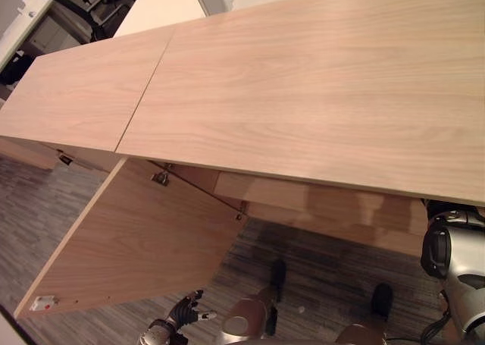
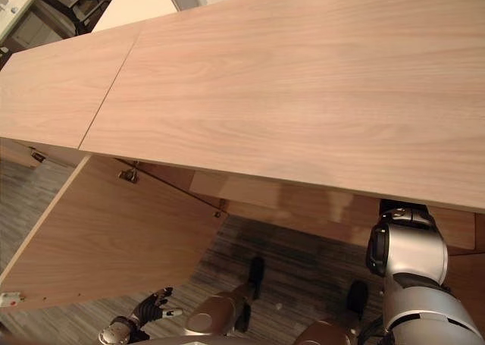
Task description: Put the empty folder in the office cabinet
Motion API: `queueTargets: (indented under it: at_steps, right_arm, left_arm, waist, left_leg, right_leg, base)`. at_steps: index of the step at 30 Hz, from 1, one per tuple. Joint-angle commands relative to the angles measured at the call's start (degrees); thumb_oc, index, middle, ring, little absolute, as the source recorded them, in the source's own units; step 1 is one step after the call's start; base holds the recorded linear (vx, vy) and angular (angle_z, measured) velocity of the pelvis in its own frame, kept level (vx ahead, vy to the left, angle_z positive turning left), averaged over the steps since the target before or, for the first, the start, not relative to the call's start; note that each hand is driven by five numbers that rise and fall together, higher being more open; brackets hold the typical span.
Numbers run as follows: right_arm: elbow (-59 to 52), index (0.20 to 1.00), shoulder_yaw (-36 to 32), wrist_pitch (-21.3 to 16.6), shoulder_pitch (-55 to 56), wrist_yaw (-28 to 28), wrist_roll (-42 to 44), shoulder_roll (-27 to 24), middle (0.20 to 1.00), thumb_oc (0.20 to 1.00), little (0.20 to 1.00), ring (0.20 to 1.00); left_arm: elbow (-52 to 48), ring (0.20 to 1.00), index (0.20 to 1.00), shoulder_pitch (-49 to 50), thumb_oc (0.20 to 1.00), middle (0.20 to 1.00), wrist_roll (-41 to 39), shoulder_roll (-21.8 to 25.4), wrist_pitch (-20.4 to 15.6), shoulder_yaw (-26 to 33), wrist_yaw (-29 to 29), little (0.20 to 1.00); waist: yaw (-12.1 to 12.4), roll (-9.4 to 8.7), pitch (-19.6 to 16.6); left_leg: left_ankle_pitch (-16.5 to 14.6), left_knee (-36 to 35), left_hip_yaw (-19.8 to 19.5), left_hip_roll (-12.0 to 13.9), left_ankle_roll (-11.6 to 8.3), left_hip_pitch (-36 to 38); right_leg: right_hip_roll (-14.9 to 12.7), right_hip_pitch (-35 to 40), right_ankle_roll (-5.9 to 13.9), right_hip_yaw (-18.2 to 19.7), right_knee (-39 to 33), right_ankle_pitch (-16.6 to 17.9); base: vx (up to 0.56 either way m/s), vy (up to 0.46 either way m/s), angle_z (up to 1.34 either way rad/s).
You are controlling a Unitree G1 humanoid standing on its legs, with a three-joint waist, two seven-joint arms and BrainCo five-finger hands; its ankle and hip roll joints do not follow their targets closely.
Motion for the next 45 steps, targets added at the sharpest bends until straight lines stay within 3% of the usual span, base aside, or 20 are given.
queueTargets:
  at_steps: [1,4,5,12,20,21,23,26,27,30,31,34,35,45]
  right_arm:
    - [3.1,0.2,2.2,0.1,-8.1,-3.7,0.9,-4.2,0.2,0.2,0.2,0.2]
    - [3.1,0.2,2.2,0.1,-7.9,-3.8,0.6,-3.9,0.2,0.2,0.2,0.2]
    - [3.6,0.2,1.6,0.1,-7.3,-4.0,0.8,-3.2,0.2,0.2,0.2,0.2]
    - [4.7,0.2,0.5,-0.2,-5.9,-4.4,0.5,-4.1,0.2,0.2,0.2,0.2]
    - [3.4,0.2,0.0,-2.0,-5.8,-4.7,1.9,-4.1,0.2,0.2,0.2,0.2]
    - [2.9,0.2,0.0,-2.4,-5.9,-4.7,2.1,-3.6,0.2,0.2,0.2,0.2]
    - [2.8,0.2,-0.1,-2.6,-5.8,-4.7,2.2,-3.3,0.2,0.2,0.2,0.2]
    - [2.3,0.2,-0.2,-3.0,-5.8,-4.5,2.8,-2.5,0.2,0.2,0.2,0.2]
    - [2.1,0.2,-0.2,-3.1,-5.9,-4.7,2.9,-2.4,0.2,0.2,0.2,0.2]
    - [1.9,0.2,-0.5,-3.3,-6.5,-4.9,3.1,-2.3,0.2,0.2,0.2,0.2]
    - [1.8,0.2,-0.2,-3.4,-7.0,-5.0,3.2,-2.3,0.2,0.2,0.2,0.2]
    - [1.3,0.2,1.2,-3.6,-9.5,-5.4,2.8,-3.1,0.2,0.2,0.2,0.2]
    - [1.4,0.2,1.2,-3.6,-9.6,-5.4,2.7,-3.1,0.2,0.2,0.2,0.2]
    - [1.3,0.2,5.2,-3.0,-15.1,-6.7,0.4,-5.2,0.2,0.2,0.2,0.2]
  left_arm:
    - [-1.2,1.0,1.0,-3.4,1.0,1.0,-5.3,4.7,-1.5,-1.9,0.6,1.0]
    - [-1.7,1.0,1.0,-3.6,1.0,1.0,-6.2,4.7,-1.4,-1.6,0.6,1.0]
    - [-1.9,1.0,1.0,-3.7,1.0,1.0,-7.9,4.8,-1.6,-1.1,0.9,1.0]
    - [-3.8,1.0,1.0,-3.8,1.0,1.0,-13.0,5.7,-2.8,1.3,1.9,1.0]
    - [-6.3,1.0,1.0,-5.5,1.0,1.0,-16.4,6.8,-3.8,3.2,3.1,1.0]
    - [-7.3,1.0,1.0,-5.9,1.0,1.0,-16.9,6.9,-3.8,3.1,2.9,1.0]
    - [-7.9,1.0,1.0,-6.0,1.0,1.0,-16.9,7.2,-3.8,3.2,2.8,1.0]
    - [-9.4,1.0,1.0,-6.5,1.0,1.0,-17.7,7.8,-3.9,3.6,2.8,1.0]
    - [-10.5,1.0,1.0,-6.5,1.0,1.0,-18.5,8.2,-4.0,4.0,2.9,1.0]
    - [-12.0,1.0,1.0,-6.9,1.0,1.0,-19.4,9.0,-4.3,4.7,2.7,1.0]
    - [-12.2,1.0,1.0,-6.9,1.0,1.0,-19.5,9.3,-4.3,4.8,2.7,1.0]
    - [-12.9,1.0,1.0,-7.1,1.0,1.0,-20.2,9.8,-4.4,4.8,2.8,1.0]
    - [-12.9,1.0,1.0,-7.0,1.0,1.0,-20.2,9.8,-4.4,4.8,2.8,1.0]
    - [-12.6,1.0,1.0,-6.3,1.0,1.0,-19.9,10.9,-4.4,4.9,2.8,1.0]
  waist:
    - [2.7,-1.46,1.7]
    - [2.6,-1.45,2.2]
    - [2.8,-1.32,2.9]
    - [3.2,-1.26,3.9]
    - [3.2,-1.98,3.6]
    - [3.1,-2.35,3.1]
    - [3.1,-2.35,3.4]
    - [3.1,-2.78,3.0]
    - [3.2,-2.76,3.3]
    - [3.1,-3.18,2.9]
    - [3.2,-3.16,3.2]
    - [3.2,-3.82,2.6]
    - [3.3,-3.66,3.0]
    - [3.5,-4.71,2.3]
  left_leg:
    - [-6.2,9.5,2.9,2.4,-2.54,-3.9]
    - [-6.6,11.4,2.8,2.2,-2.71,-5.8]
    - [-8.1,14.5,2.4,1.7,-3.06,-8.6]
    - [-10.8,24.6,0.8,0.8,-3.45,-19.8]
    - [-12.5,29.5,-0.3,0.8,-3.17,-25.9]
    - [-14.3,30.2,-0.3,1.0,-3.21,-26.0]
    - [-13.2,30.3,-0.4,0.9,-3.12,-26.5]
    - [-15.0,30.9,-0.6,1.1,-3.08,-26.3]
    - [-13.5,30.6,-0.7,0.9,-2.96,-26.7]
    - [-15.2,30.7,-0.7,1.0,-3.06,-25.8]
    - [-13.8,30.4,-0.8,0.9,-3.02,-26.1]
    - [-15.5,30.7,-0.6,1.0,-3.16,-25.4]
    - [-14.2,30.6,-0.7,0.9,-3.11,-25.9]
    - [-15.5,30.8,-0.7,1.2,-3.36,-25.1]
  right_leg:
    - [-1.0,-5.2,-0.57,2.6,15.4,-11.9]
    - [-1.2,-7.1,-0.63,3.1,17.2,-12.4]
    - [-1.5,-9.7,-0.59,3.6,20.7,-14.5]
    - [-2.7,-20.2,-0.78,5.3,32.3,-18.3]
    - [-2.8,-26.0,-1.17,6.2,38.5,-20.5]
    - [-2.6,-26.1,-1.06,6.6,39.4,-22.5]
    - [-2.7,-26.7,-1.33,6.4,39.3,-21.4]
    - [-2.5,-26.3,-1.17,6.5,39.9,-23.0]
    - [-2.4,-26.7,-1.43,6.3,39.4,-21.5]
    - [-2.1,-25.8,-1.19,6.5,39.7,-23.1]
    - [-2.2,-26.1,-1.4,6.4,39.1,-21.6]
    - [-2.2,-25.3,-1.23,6.7,39.4,-23.2]
    - [-2.2,-25.7,-1.45,6.5,39.1,-21.9]
    - [-2.0,-24.7,-1.41,6.7,39.4,-23.3]
  base:
    - [-0.15,-0.007,-0.09]
    - [-0.07,-0.034,0.0]
    - [-0.07,-0.049,0.05]
    - [-0.05,-0.031,0.18]
    - [0.0,-0.032,0.07]
    - [0.07,-0.037,0.07]
    - [-0.03,-0.008,0.04]
    - [0.05,-0.019,0.0]
    - [0.0,0.0,0.0]
    - [0.01,-0.01,0.05]
    - [-0.08,0.019,0.02]
    - [0.01,-0.002,0.0]
    - [0.0,0.0,0.0]
    - [0.02,-0.007,0.0]
